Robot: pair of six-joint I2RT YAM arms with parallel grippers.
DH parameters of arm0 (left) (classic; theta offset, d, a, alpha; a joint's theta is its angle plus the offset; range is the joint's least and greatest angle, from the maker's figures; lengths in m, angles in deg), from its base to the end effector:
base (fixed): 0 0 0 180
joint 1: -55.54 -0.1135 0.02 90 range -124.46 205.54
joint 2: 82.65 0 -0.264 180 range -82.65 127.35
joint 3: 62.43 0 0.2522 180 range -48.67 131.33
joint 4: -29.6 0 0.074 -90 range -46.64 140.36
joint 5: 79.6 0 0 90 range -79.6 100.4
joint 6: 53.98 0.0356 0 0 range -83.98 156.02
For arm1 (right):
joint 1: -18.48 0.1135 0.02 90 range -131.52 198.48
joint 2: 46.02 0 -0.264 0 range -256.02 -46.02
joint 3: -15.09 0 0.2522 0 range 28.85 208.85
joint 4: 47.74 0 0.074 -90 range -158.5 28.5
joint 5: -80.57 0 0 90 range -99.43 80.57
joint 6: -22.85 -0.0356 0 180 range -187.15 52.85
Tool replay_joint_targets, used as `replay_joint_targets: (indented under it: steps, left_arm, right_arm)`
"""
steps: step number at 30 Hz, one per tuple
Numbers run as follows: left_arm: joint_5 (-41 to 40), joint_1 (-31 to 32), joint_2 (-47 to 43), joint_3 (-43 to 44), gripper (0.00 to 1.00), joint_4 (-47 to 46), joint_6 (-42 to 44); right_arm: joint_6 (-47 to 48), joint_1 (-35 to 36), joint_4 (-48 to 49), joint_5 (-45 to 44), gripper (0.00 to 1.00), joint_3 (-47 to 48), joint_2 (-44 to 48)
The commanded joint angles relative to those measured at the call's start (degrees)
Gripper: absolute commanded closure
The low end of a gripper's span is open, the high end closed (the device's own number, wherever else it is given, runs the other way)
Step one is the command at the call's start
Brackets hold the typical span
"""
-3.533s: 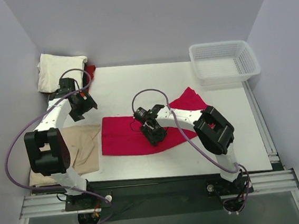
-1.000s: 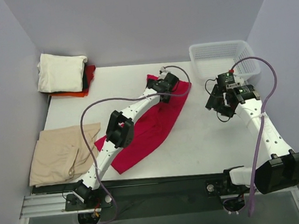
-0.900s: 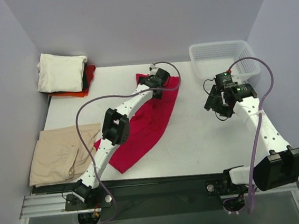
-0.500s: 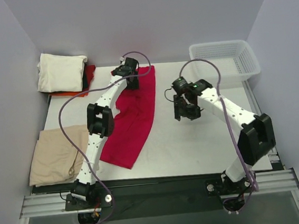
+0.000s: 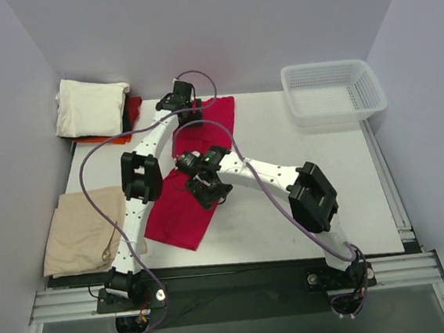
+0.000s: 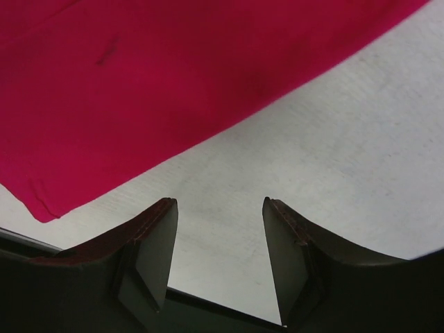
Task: Fold and stack the t-shirts
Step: Rotate the tshirt 90 degrees
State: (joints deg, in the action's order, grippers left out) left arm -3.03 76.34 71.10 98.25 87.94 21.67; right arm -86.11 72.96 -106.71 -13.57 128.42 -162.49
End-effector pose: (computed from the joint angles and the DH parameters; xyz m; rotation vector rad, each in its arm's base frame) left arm 0.5404 -0.1964 0.1758 0.0367 2.4343 0.0159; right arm 0.2581 0.3572 0.2392 -0.7978 2.5701 0.3216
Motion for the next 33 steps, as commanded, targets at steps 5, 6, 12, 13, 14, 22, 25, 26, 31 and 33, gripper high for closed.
replay_joint_targets:
  steps: [5, 6, 12, 13, 14, 22, 25, 26, 31, 33]
  left_arm:
    - [0.42, -5.41, -12.95, -0.66, 0.03, -0.99, -1.29]
    - [0.34, -5.94, -14.08, -0.84, 0.03, -0.55, -1.56]
    - [-0.54, -8.67, -19.01, -4.43, 0.03, 1.65, -1.47]
    - [-0.63, -8.93, -19.45, -4.79, 0.03, 2.00, -1.38]
    - [-0.63, -9.11, -20.41, -5.14, 0.03, 2.18, -1.47]
    - [-0.90, -10.51, -23.58, -9.00, 0.03, 4.11, -1.38]
    - [-0.81, -10.86, -24.46, -9.80, 0.03, 4.12, -1.38]
    - [-0.81, -10.87, -24.90, -10.24, 0.03, 4.20, -1.47]
    - [0.25, -11.22, -25.08, -10.33, 0.03, 3.76, -1.56]
    - [0.69, -11.22, -24.82, -9.72, 0.03, 3.76, -1.65]
  right_arm:
    - [7.36, 5.72, -3.66, 0.80, 0.48, 5.37, -6.75]
    - [7.88, 6.16, -3.74, 1.15, 0.48, 6.33, -7.28]
    - [8.68, 8.10, -3.57, 2.21, 0.49, 8.97, -10.88]
    - [8.68, 8.27, -3.57, 2.47, 0.49, 9.06, -11.58]
    - [8.76, 8.28, -3.39, 2.73, 0.50, 9.32, -11.94]
    - [9.47, 10.73, -2.69, 3.09, 0.52, 8.03, -15.55]
    - [9.21, 10.82, -1.55, 2.91, 0.52, 3.63, -14.50]
    - [8.94, 10.82, -0.68, 3.09, 0.52, 0.40, -13.97]
    - [7.62, 11.00, 0.65, 1.86, 0.53, -7.98, -8.79]
    - [7.18, 10.91, 0.47, 1.33, 0.53, -10.97, -6.34]
